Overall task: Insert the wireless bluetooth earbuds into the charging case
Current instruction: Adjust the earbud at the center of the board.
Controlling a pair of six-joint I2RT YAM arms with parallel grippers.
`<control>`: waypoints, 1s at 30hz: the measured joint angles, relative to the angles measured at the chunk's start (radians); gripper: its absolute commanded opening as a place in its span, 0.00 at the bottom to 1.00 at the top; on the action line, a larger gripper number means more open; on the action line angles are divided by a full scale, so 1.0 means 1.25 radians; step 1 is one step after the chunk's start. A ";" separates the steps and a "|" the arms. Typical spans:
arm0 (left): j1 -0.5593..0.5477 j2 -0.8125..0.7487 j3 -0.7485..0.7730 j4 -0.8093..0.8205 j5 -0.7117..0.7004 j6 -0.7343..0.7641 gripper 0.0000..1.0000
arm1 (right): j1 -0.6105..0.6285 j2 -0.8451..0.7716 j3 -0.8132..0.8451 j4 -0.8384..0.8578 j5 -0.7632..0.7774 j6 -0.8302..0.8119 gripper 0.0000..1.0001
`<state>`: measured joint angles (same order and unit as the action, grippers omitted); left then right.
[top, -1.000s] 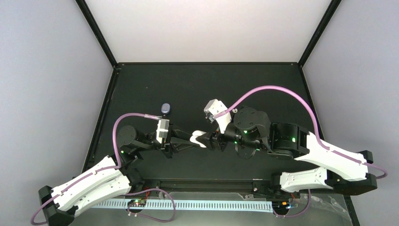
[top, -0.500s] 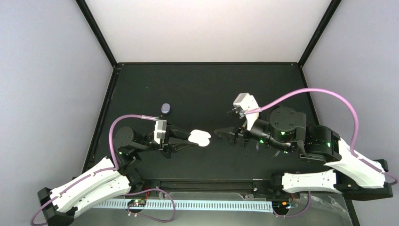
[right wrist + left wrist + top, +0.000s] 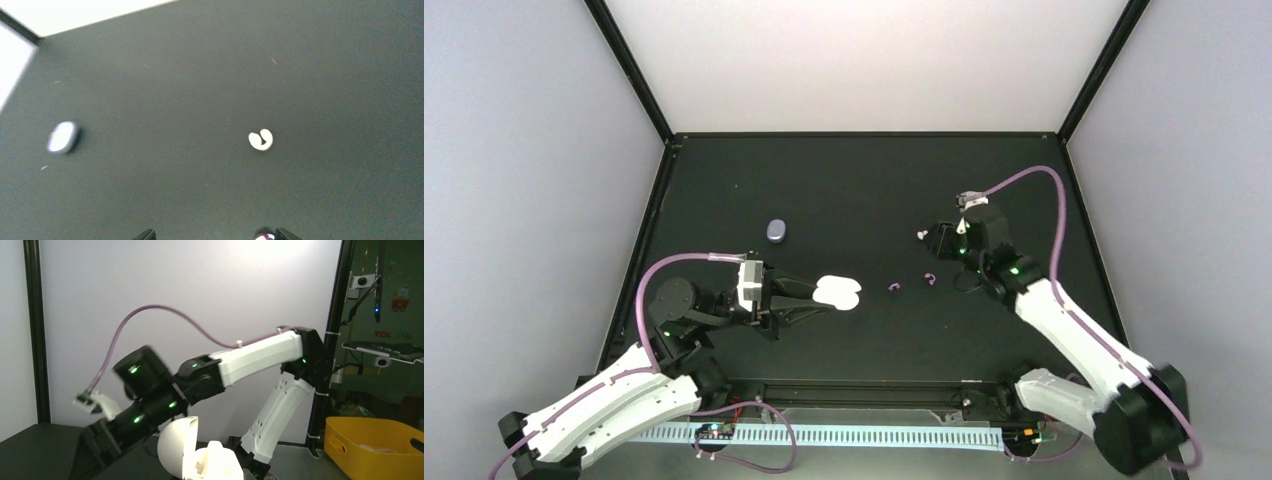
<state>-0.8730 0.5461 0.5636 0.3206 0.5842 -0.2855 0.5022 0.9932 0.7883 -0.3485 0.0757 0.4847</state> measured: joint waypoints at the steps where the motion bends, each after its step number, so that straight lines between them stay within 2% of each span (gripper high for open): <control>1: 0.000 -0.005 -0.002 -0.009 -0.001 0.003 0.02 | -0.019 0.040 -0.023 0.030 -0.006 0.019 0.54; 7: 0.000 -0.028 -0.006 -0.062 -0.005 0.031 0.02 | -0.062 0.303 0.003 0.165 -0.017 0.081 0.36; 13: 0.000 -0.051 -0.014 -0.093 -0.008 0.052 0.02 | -0.105 0.480 0.090 0.237 -0.008 0.102 0.28; 21: 0.000 -0.063 -0.028 -0.125 -0.012 0.078 0.02 | -0.152 0.583 0.114 0.253 -0.005 0.125 0.25; 30: 0.000 -0.060 -0.028 -0.128 -0.012 0.088 0.02 | -0.152 0.625 0.116 0.255 -0.016 0.138 0.23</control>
<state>-0.8730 0.4717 0.5282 0.1612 0.5697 -0.1757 0.3126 1.7744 0.9329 -0.0292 0.0563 0.6575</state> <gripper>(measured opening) 0.210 0.235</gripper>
